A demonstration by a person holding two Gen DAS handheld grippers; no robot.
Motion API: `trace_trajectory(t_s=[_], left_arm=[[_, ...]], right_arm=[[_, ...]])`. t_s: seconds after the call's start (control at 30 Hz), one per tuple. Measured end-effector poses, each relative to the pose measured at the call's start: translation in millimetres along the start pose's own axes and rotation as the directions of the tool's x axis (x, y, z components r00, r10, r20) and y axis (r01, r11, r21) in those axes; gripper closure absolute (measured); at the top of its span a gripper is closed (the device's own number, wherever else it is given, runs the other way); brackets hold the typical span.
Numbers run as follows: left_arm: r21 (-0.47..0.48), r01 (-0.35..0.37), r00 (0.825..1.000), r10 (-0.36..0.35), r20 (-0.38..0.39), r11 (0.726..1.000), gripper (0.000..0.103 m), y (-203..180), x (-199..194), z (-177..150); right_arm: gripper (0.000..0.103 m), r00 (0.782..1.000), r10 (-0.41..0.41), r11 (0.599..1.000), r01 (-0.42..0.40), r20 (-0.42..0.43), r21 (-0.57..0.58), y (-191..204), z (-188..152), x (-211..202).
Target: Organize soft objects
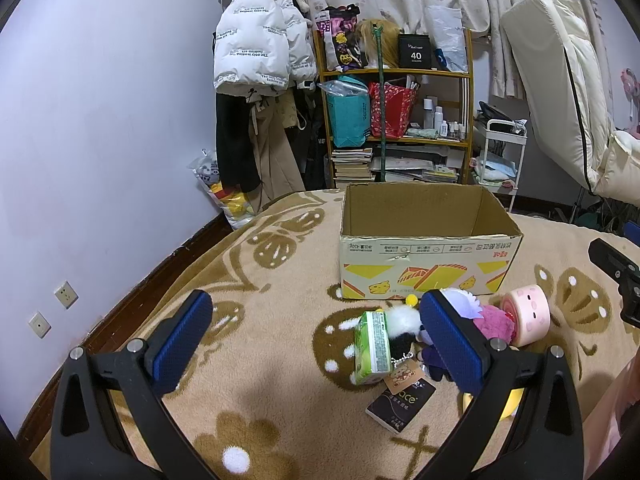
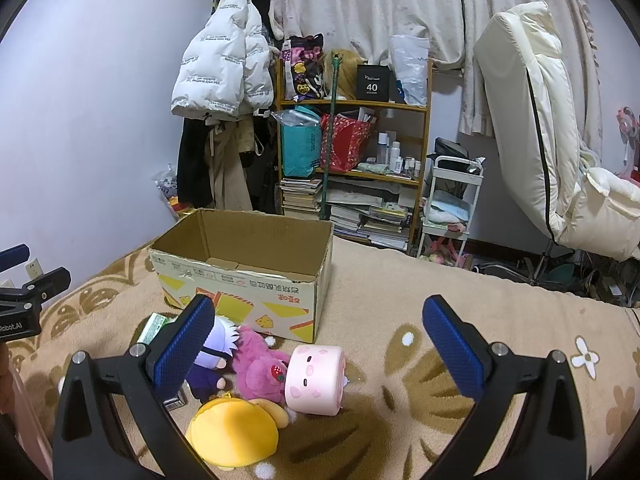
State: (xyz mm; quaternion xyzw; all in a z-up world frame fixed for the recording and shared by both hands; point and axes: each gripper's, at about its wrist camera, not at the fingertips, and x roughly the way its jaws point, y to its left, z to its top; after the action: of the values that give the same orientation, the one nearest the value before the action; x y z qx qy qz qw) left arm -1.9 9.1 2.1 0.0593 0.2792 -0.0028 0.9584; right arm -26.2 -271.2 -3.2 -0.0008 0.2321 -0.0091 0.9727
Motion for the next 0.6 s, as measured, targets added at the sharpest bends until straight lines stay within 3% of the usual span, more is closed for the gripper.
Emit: trace_trajectory(t_s=[0.6], left_arm=[[-0.006,-0.004,1.0,0.004,-0.007,1.0,0.001,0.8,1.7,-0.5]], right_arm=[[0.0,1.0,0.0,1.0,0.0,-0.002,0.0,0.3,0.5,0.3]])
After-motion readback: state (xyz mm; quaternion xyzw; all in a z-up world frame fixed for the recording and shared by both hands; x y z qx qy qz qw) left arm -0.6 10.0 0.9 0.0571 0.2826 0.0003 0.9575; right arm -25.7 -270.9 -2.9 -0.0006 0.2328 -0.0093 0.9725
